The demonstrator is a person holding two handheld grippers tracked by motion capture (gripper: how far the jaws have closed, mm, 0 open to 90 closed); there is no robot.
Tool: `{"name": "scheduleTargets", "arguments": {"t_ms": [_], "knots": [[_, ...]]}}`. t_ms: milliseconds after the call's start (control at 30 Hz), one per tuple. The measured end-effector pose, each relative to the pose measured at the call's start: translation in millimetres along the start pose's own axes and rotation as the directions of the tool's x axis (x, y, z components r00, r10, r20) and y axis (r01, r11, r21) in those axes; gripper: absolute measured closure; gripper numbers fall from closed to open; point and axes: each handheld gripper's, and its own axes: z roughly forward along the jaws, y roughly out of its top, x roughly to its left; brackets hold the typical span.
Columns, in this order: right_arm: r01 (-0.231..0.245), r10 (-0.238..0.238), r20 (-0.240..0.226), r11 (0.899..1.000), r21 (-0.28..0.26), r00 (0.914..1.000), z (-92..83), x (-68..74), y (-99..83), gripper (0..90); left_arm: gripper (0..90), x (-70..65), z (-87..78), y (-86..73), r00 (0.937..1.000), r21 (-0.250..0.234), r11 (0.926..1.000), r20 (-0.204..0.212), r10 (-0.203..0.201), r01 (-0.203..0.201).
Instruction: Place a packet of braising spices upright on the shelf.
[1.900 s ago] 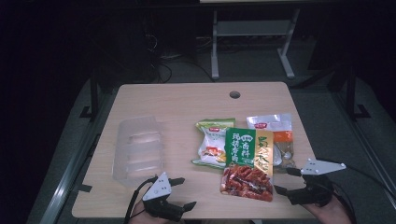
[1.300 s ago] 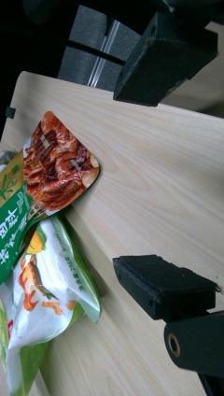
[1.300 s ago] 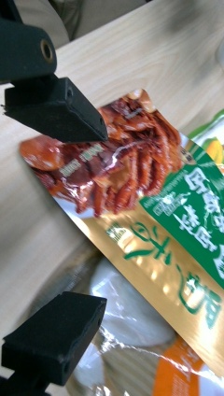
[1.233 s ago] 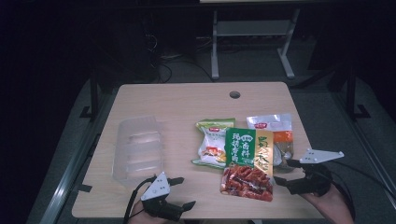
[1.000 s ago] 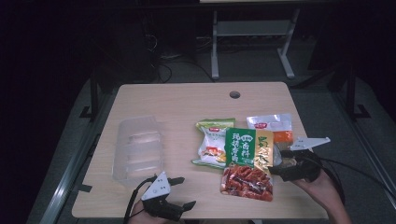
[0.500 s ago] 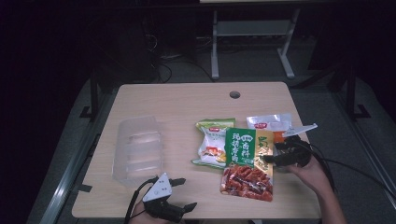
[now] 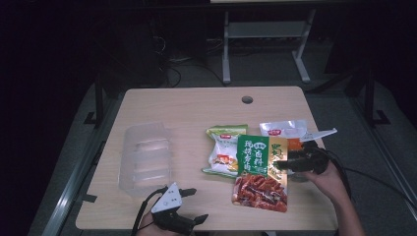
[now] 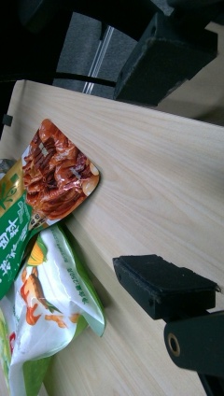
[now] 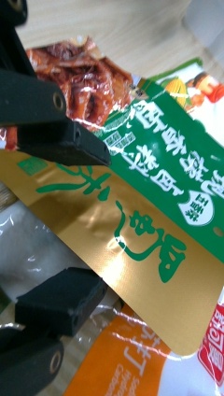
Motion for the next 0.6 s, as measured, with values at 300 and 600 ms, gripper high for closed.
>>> {"name": "scheduleTargets", "arguments": {"t_ms": [300, 600], "knots": [[-0.031, 0.031, -0.084, 1.000, 0.008, 0.9960, 6.7, -6.1, -5.1, 44.8, 16.5, -0.8, 0.8, 0.2, 1.0000, 0.001, 1.0000, 0.001, 0.004, -0.004], [-0.041, 0.032, -0.163, 0.998, -0.050, 0.9862, 8.0, -8.4, -1.2, 52.5, 16.5, -0.6, 0.4, 0.7, 1.0000, -0.002, 1.0000, 0.000, 0.004, -0.004]]}}
